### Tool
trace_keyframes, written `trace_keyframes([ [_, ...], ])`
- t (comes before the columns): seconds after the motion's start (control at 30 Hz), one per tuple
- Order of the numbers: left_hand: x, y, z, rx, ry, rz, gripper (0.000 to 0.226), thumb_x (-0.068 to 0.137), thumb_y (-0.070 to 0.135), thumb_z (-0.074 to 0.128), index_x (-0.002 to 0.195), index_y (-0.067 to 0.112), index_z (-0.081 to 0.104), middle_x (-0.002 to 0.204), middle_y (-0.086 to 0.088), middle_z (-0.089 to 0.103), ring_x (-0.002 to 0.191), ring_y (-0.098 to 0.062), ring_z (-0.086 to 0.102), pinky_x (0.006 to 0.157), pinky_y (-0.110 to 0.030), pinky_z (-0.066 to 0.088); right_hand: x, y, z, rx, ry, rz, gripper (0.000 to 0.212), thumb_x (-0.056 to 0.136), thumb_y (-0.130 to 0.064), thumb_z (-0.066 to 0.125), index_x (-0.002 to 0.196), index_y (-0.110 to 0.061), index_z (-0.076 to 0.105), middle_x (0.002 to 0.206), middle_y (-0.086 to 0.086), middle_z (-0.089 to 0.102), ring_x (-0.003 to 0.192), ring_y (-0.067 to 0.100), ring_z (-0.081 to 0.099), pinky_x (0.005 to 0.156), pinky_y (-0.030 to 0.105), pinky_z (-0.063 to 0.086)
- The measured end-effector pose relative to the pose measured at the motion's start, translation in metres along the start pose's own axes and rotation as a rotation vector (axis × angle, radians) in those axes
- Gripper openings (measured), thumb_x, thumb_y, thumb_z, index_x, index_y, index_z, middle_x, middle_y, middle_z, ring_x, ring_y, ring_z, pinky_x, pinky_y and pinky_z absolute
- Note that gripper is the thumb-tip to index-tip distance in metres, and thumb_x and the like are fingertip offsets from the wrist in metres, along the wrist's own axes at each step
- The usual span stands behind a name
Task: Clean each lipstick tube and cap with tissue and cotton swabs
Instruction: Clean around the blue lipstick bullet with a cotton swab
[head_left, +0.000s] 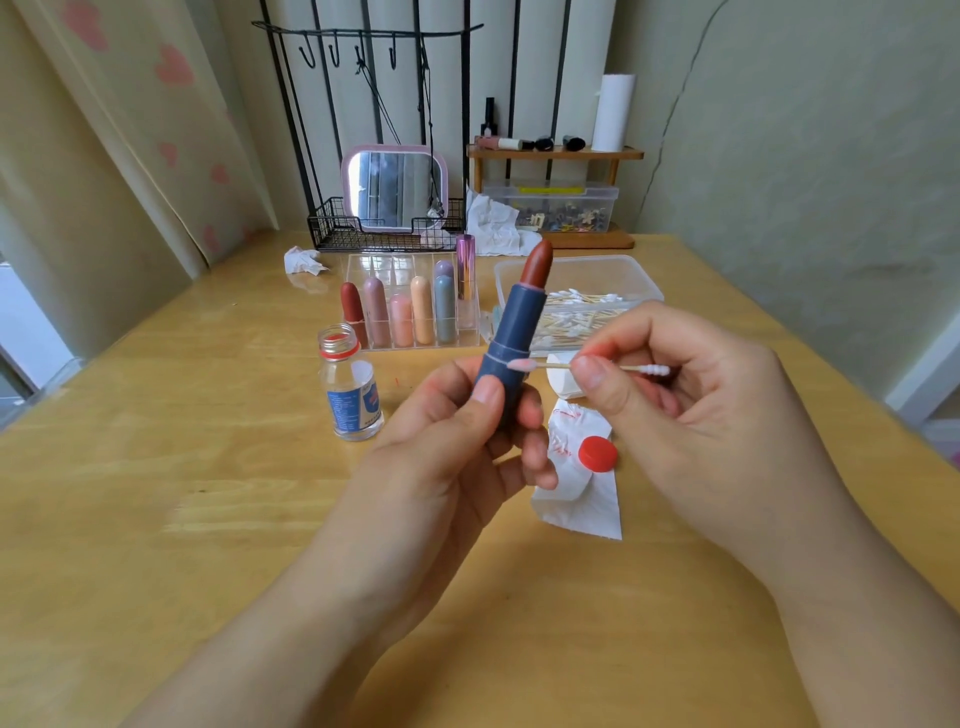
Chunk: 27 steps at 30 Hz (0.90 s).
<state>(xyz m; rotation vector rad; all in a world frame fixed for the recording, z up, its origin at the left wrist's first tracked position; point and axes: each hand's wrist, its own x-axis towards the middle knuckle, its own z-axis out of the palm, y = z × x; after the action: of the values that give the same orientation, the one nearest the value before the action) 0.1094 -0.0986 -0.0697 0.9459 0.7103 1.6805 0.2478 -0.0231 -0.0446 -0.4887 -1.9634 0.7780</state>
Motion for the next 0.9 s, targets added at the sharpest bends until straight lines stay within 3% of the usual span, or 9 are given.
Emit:
trace_keyframes([
  [0.1, -0.0002, -0.0022, -0.0005, 0.058, -0.019, 0.005, 0.023, 0.087, 0.020, 0.047, 0.089, 0.011, 0.068, 0.078, -0.006, 0.059, 0.064, -0.017, 0.052, 0.063, -0.029, 0.049, -0.0013, -0.0013, 0.0027, 0.059, -0.012, 0.005, 0.008, 0.085, -0.021, 0.062, 0.078, -0.020, 0.060, 0.066, -0.002, 0.064, 0.054, 0.007, 0.059, 0.054, 0.016, 0.045],
  [0.13, 0.0003, -0.0031, -0.0005, 0.070, -0.025, 0.006, 0.025, 0.087, 0.021, 0.046, 0.089, 0.012, 0.070, 0.079, -0.005, 0.059, 0.065, -0.016, 0.052, 0.063, -0.029, 0.049, -0.0016, -0.0021, 0.0041, 0.088, -0.025, 0.011, 0.007, 0.086, -0.017, 0.061, 0.079, -0.018, 0.059, 0.066, -0.006, 0.065, 0.054, 0.006, 0.061, 0.055, 0.014, 0.046],
  [0.23, 0.0011, -0.0043, -0.0009, 0.056, -0.015, 0.005, 0.028, 0.087, 0.023, 0.046, 0.089, 0.011, 0.071, 0.076, -0.005, 0.058, 0.063, -0.016, 0.051, 0.063, -0.029, 0.048, -0.0018, -0.0006, 0.0042, 0.126, -0.034, 0.027, 0.008, 0.087, -0.022, 0.061, 0.081, -0.017, 0.059, 0.066, 0.006, 0.065, 0.058, 0.023, 0.066, 0.056, 0.037, 0.053],
  [0.3, 0.0016, -0.0031, -0.0008, 0.022, -0.004, 0.009, 0.029, 0.086, 0.023, 0.046, 0.090, 0.008, 0.070, 0.074, -0.005, 0.056, 0.061, -0.015, 0.050, 0.061, -0.029, 0.048, -0.0009, 0.0016, 0.0018, 0.081, 0.002, 0.016, 0.011, 0.084, -0.032, 0.061, 0.082, -0.021, 0.060, 0.065, 0.016, 0.060, 0.060, 0.031, 0.060, 0.059, 0.046, 0.049],
  [0.4, 0.0022, -0.0020, -0.0008, 0.007, -0.001, 0.011, 0.029, 0.086, 0.023, 0.046, 0.089, 0.008, 0.070, 0.072, -0.005, 0.054, 0.059, -0.015, 0.048, 0.060, -0.029, 0.048, 0.0000, 0.0007, 0.0019, 0.048, 0.028, 0.007, 0.012, 0.083, -0.033, 0.061, 0.082, -0.021, 0.060, 0.066, 0.015, 0.058, 0.060, 0.029, 0.057, 0.059, 0.042, 0.048],
  [0.53, 0.0022, -0.0051, -0.0003, 0.024, -0.028, 0.000, 0.029, 0.087, 0.024, 0.045, 0.088, 0.011, 0.071, 0.073, -0.004, 0.055, 0.060, -0.015, 0.049, 0.061, -0.029, 0.048, -0.0018, -0.0011, 0.0054, 0.085, 0.002, 0.011, 0.006, 0.085, -0.019, 0.061, 0.080, -0.017, 0.059, 0.062, -0.004, 0.061, 0.054, 0.010, 0.060, 0.055, 0.019, 0.047],
  [0.63, 0.0034, -0.0049, -0.0007, -0.012, -0.018, 0.009, 0.031, 0.088, 0.024, 0.044, 0.090, 0.009, 0.071, 0.071, -0.004, 0.055, 0.057, -0.015, 0.047, 0.059, -0.030, 0.047, -0.0013, -0.0012, 0.0038, 0.066, 0.008, 0.008, 0.005, 0.084, -0.020, 0.061, 0.079, -0.020, 0.060, 0.062, 0.004, 0.060, 0.054, 0.010, 0.056, 0.056, 0.021, 0.047],
  [0.73, 0.0049, -0.0029, -0.0020, -0.035, -0.010, 0.025, 0.032, 0.087, 0.024, 0.044, 0.090, 0.009, 0.072, 0.069, -0.003, 0.053, 0.055, -0.014, 0.045, 0.058, -0.030, 0.047, 0.0004, -0.0016, 0.0015, 0.007, 0.036, -0.007, 0.006, 0.083, -0.020, 0.062, 0.078, -0.022, 0.060, 0.063, 0.010, 0.055, 0.054, 0.012, 0.047, 0.055, 0.014, 0.040],
  [0.9, 0.0040, -0.0056, 0.0000, -0.050, -0.020, -0.018, 0.032, 0.086, 0.024, 0.045, 0.093, 0.003, 0.069, 0.068, -0.004, 0.051, 0.054, -0.015, 0.044, 0.058, -0.030, 0.047, -0.0017, -0.0031, 0.0049, 0.046, 0.013, 0.016, 0.005, 0.084, -0.021, 0.062, 0.079, -0.020, 0.060, 0.062, -0.004, 0.057, 0.053, 0.008, 0.054, 0.054, 0.032, 0.052],
])
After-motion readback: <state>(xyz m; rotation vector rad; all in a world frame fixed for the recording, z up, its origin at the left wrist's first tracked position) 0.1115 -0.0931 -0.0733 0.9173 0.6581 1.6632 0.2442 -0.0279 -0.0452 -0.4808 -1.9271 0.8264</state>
